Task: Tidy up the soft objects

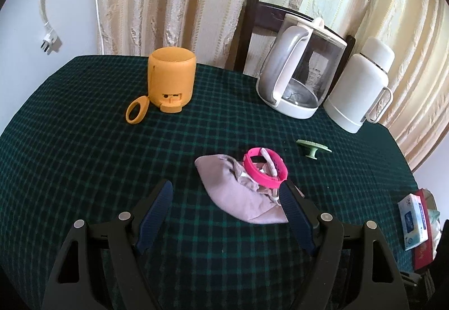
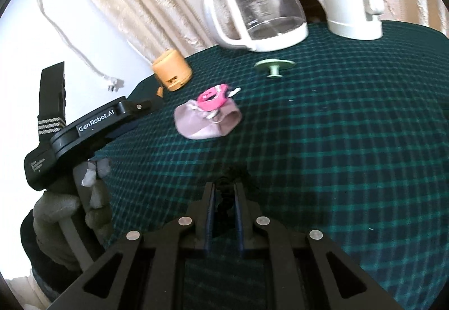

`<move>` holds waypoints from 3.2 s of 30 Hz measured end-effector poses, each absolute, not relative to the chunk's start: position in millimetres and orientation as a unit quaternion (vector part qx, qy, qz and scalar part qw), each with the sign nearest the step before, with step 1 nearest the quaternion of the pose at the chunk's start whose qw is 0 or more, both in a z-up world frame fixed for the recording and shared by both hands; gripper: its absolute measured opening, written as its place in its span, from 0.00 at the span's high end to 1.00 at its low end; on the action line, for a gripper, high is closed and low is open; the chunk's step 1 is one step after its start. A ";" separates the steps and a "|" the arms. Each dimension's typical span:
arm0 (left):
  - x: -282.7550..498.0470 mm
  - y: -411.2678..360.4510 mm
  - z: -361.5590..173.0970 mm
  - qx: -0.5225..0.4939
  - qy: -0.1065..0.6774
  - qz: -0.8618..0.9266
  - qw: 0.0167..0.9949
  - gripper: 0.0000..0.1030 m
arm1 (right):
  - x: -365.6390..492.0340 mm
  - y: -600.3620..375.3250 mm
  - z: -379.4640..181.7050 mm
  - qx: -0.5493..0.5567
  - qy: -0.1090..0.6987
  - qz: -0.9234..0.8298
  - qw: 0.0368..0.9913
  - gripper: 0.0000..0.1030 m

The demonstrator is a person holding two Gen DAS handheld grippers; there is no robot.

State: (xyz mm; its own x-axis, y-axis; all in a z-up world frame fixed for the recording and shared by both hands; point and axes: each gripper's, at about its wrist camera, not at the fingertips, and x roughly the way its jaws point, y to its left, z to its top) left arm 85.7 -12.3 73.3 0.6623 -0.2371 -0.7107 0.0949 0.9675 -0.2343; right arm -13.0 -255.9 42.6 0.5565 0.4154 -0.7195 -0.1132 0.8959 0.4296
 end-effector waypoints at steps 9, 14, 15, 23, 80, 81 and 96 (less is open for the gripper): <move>102.9 -33.1 68.8 -0.058 0.405 -0.092 0.908 0.23 | -17.6 -271.8 40.1 0.180 0.440 0.139 0.869 0.87; 118.9 -52.5 64.6 -0.028 0.408 -0.104 0.907 0.24 | -19.6 -272.1 38.3 0.182 0.440 0.145 0.867 0.87; 122.1 -56.2 63.3 -0.023 0.409 -0.108 0.906 0.24 | -20.9 -272.2 37.2 0.183 0.441 0.145 0.867 0.87; 147.0 -83.1 46.8 -0.017 0.436 -0.136 0.889 0.24 | -22.4 -280.9 28.8 0.198 0.445 0.141 0.862 0.87; 11.8 -107.7 182.3 -0.069 0.309 -0.307 0.898 0.51 | -88.8 -316.4 62.2 0.232 0.397 0.091 0.883 0.87; 11.4 -107.5 179.1 -0.068 0.313 -0.304 0.897 0.51 | -88.9 -316.4 62.1 0.233 0.398 0.090 0.883 0.87; 18.2 -31.4 133.8 -0.132 0.353 -0.225 0.898 0.42 | -84.5 -302.2 56.1 0.221 0.416 0.091 0.877 0.87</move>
State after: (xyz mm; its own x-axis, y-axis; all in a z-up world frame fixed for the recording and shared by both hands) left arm 18.2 -31.4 133.8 0.6495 -0.4980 -0.5746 0.3112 0.8636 -0.3967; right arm -84.5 -302.2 56.1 0.6378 0.3441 -0.6891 0.0235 0.8855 0.4640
